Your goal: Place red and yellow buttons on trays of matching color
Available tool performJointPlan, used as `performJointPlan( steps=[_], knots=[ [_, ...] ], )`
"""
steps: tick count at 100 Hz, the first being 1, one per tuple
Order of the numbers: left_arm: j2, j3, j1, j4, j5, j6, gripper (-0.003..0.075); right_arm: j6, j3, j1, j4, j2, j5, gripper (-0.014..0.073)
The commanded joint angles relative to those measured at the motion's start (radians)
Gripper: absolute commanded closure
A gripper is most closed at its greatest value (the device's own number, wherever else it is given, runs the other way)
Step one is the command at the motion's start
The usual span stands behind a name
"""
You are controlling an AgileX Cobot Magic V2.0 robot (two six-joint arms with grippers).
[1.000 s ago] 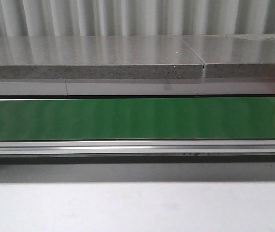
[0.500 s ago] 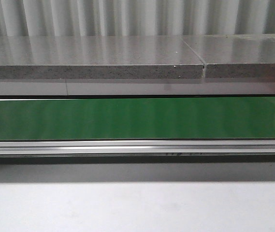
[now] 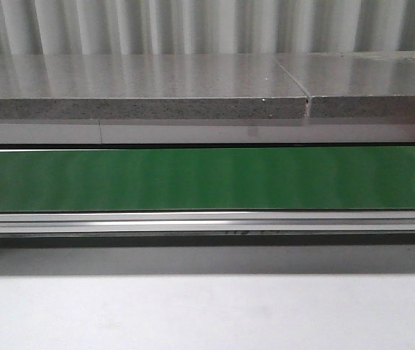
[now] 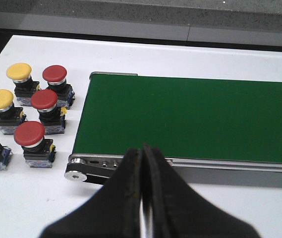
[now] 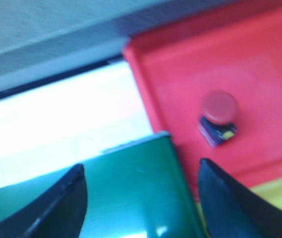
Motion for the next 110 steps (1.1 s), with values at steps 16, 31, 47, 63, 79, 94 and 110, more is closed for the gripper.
performJointPlan(
  steps=[16, 31, 47, 63, 79, 94, 110],
  knots=[
    [0.009, -0.027, -0.009, -0.008, -0.074, -0.004, 0.0741, -0.123, -0.017, 0.147, 0.01, -0.189, -0.009, 0.0104],
    [0.009, -0.027, -0.009, -0.008, -0.074, -0.004, 0.0741, -0.145, 0.06, 0.205, 0.01, -0.294, -0.006, 0.0104],
    [0.009, -0.027, -0.009, -0.008, -0.074, -0.004, 0.0741, -0.145, 0.178, 0.219, 0.013, -0.42, -0.003, 0.0105],
    [0.009, -0.027, -0.009, -0.008, -0.074, -0.004, 0.0741, -0.144, 0.253, 0.219, 0.018, -0.561, 0.0, 0.0105],
    [0.009, -0.027, -0.009, -0.008, -0.074, -0.004, 0.0741, -0.144, 0.289, 0.219, 0.018, -0.639, 0.002, 0.0106],
    [0.009, -0.027, -0.009, -0.008, -0.074, -0.004, 0.0741, -0.144, 0.303, 0.219, 0.018, -0.643, 0.007, 0.0181],
    [0.009, -0.027, -0.009, -0.008, -0.074, -0.004, 0.0741, -0.144, 0.303, 0.219, 0.018, -0.643, 0.018, 0.0438]
  ],
)
